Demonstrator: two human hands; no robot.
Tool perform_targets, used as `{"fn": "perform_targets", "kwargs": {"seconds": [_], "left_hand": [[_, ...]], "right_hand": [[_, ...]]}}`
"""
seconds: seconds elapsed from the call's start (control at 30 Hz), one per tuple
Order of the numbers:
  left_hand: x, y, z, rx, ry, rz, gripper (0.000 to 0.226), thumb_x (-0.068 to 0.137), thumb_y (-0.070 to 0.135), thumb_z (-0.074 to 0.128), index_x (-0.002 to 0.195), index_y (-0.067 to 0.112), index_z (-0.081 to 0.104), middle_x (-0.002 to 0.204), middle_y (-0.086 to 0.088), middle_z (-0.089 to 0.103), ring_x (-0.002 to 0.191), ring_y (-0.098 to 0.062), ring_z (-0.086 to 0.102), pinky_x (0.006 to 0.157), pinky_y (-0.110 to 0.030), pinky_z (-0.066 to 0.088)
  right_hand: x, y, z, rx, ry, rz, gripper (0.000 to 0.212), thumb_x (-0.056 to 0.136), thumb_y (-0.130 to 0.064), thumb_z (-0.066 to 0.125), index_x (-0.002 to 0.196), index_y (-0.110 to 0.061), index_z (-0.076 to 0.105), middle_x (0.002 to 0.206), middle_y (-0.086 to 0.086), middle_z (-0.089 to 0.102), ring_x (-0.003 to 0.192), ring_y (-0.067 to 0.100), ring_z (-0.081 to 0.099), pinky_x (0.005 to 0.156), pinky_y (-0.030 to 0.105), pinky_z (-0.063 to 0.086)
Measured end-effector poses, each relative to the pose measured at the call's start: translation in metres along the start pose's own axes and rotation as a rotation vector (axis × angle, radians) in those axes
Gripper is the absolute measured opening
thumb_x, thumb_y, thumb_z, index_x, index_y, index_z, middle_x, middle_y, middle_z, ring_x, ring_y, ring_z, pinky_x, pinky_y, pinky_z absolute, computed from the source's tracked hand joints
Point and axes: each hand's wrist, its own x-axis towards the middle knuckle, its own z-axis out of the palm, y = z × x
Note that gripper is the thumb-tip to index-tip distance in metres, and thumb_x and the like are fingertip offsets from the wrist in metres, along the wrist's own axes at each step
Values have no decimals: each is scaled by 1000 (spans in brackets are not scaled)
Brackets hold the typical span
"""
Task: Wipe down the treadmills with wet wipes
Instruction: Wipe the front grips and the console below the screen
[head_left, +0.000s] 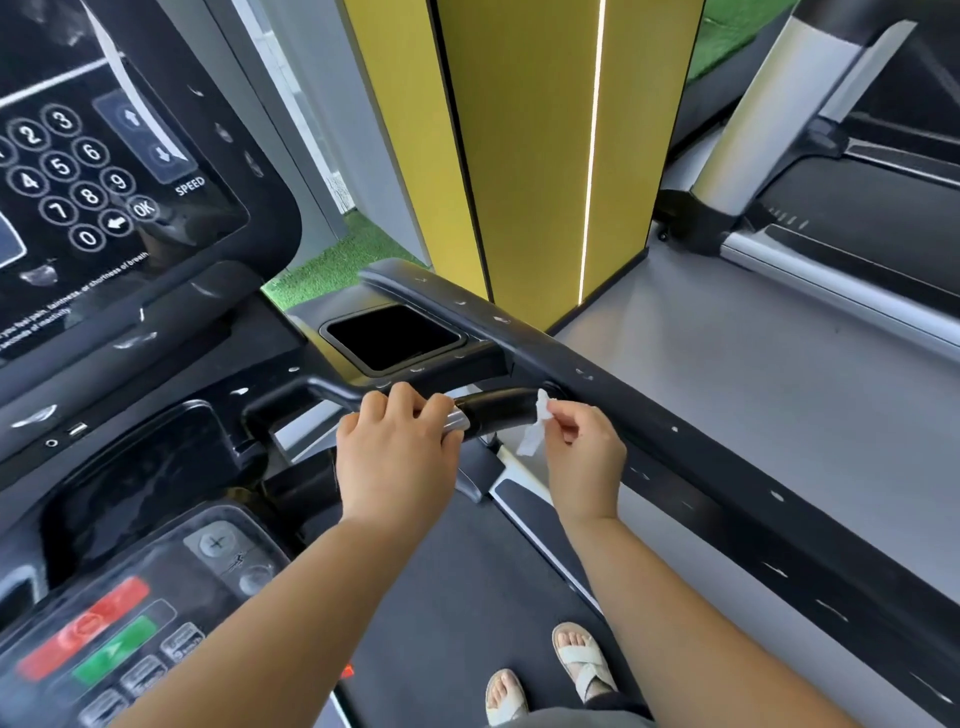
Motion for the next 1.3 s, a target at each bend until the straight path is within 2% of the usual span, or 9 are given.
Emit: {"fn": "perform_targets", "kwargs": {"seconds": [0.1, 0.23, 0.33, 0.43, 0.6, 0.8, 0.97, 1.07, 1.3], "left_hand": [[-1, -1, -4, 1, -36, 30, 25, 65, 20, 84, 87, 14, 73, 73, -8, 60, 64, -33, 57, 57, -37, 46], [2, -4, -14, -61, -119, 25, 29, 75, 26, 77, 104, 20, 71, 90, -5, 64, 81, -32, 59, 68, -39, 47], [3, -9, -24, -78, -240, 38, 44, 96, 42, 45, 138, 32, 44, 129, 5, 50, 117, -22, 44, 96, -33, 36], [1, -15, -38, -124, -311, 49, 50, 98, 45, 37, 145, 34, 28, 141, 10, 38, 129, -16, 36, 103, -30, 32], [0, -41, -60, 28, -377, 74, 44, 99, 45, 30, 141, 36, 33, 138, 11, 42, 124, -16, 43, 97, -33, 39], [-9, -57, -60, 0, -377, -9, 37, 100, 45, 29, 133, 38, 43, 115, 12, 54, 95, -14, 57, 70, -28, 48], [-12, -57, -54, 41, -310, 1, 37, 100, 45, 28, 131, 36, 46, 110, 11, 56, 84, -13, 57, 57, -26, 42], [-15, -56, -55, 87, -302, 21, 37, 101, 44, 26, 130, 35, 46, 106, 9, 56, 77, -13, 54, 49, -24, 35], [-17, -57, -58, 154, -304, 69, 40, 102, 42, 25, 140, 36, 37, 114, 9, 55, 85, -14, 57, 45, -23, 25]], "right_hand": [[3, 5, 2, 79, 64, 198, 15, 89, -1, 61, 100, -6, 69, 98, 7, 68, 86, 15, 60, 79, 24, 49], [-1, -8, 13, 180, 134, 343, 9, 91, -10, 61, 97, -10, 68, 96, 7, 67, 82, 14, 58, 78, 26, 49], [-17, -24, 17, 243, 68, 300, 14, 89, -4, 61, 96, -14, 68, 97, 3, 67, 80, 7, 60, 73, 12, 48], [-37, -37, 16, 254, -54, 128, 18, 88, 0, 61, 95, -15, 68, 93, -2, 66, 83, 5, 62, 74, 11, 49], [-4, -14, 11, 224, 100, 315, 9, 91, -23, 64, 82, -26, 65, 88, 2, 69, 85, 22, 64, 75, 29, 49], [-14, -28, 22, 143, 121, 243, 18, 91, -1, 56, 100, -7, 70, 101, 7, 65, 84, 12, 54, 66, 3, 36], [-45, -50, 23, 179, 34, -31, 20, 86, 7, 59, 98, -4, 71, 91, -1, 58, 77, 8, 56, 70, 0, 39], [-49, -51, 18, 233, -47, -76, 17, 86, 3, 62, 96, -9, 70, 92, -4, 60, 78, 2, 57, 73, 5, 44], [-21, -29, 22, 289, 120, 337, 7, 92, -19, 61, 86, -20, 60, 87, -2, 63, 86, 21, 61, 85, 39, 52]]}}
